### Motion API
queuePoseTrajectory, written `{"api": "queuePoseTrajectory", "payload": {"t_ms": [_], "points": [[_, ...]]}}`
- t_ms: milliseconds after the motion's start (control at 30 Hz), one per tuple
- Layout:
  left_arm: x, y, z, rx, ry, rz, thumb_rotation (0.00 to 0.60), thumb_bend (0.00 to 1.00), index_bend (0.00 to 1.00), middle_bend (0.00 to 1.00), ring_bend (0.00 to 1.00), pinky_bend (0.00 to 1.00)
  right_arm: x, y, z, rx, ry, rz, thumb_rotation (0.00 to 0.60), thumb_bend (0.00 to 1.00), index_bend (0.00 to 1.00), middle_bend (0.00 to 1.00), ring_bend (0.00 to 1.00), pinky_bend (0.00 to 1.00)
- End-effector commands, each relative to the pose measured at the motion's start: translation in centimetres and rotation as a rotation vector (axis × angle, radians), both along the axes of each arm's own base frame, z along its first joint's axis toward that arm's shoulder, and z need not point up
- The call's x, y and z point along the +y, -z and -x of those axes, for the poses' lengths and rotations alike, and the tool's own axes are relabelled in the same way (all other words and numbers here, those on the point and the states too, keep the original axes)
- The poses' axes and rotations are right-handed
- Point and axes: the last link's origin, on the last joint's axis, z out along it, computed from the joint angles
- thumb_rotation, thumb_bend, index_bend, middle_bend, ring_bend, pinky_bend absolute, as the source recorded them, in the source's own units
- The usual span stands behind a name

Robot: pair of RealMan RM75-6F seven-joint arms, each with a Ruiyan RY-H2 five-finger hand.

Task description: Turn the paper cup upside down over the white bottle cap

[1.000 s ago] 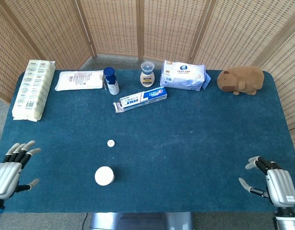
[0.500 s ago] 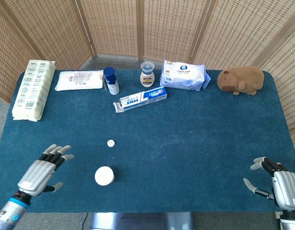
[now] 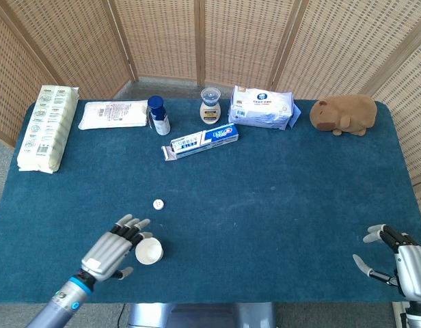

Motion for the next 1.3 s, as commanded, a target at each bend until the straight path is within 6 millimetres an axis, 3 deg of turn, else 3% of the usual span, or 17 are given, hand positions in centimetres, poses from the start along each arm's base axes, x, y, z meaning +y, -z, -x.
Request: {"api": "queuePoseTrajectory", "payload": {"t_ms": [33, 367, 1000, 1300], "points": [[0.2, 1.3, -1.0, 0.008, 0.015, 0.026, 0.545, 0.22, 0.19, 0.05, 0.00, 0.03, 0.0, -0.2, 0.1, -0.001, 0.001, 0.003, 0.424, 0.30, 0.47, 0.38, 0.44, 0.37], [0.7, 3.3, -2.0, 0.042, 0.007, 0.044, 0.540, 0.22, 0.19, 0.04, 0.00, 0.03, 0.2, -0.7, 0.6, -0.001, 0.008, 0.021, 0.421, 0.30, 0.47, 0.38, 0.44, 0.37], [1.7, 4.5, -2.2, 0.081, -0.021, 0.035, 0.546, 0.23, 0.19, 0.04, 0.00, 0.03, 0.5, -1.0, 1.1, 0.016, 0.039, 0.027, 0.424, 0.30, 0.47, 0.38, 0.44, 0.37], [1.7, 4.9, -1.9, 0.063, -0.057, 0.043, 0.583, 0.27, 0.35, 0.04, 0.00, 0.03, 0.4, -0.9, 1.0, 0.021, 0.039, 0.024, 0.426, 0.30, 0.47, 0.38, 0.44, 0.37]]}}
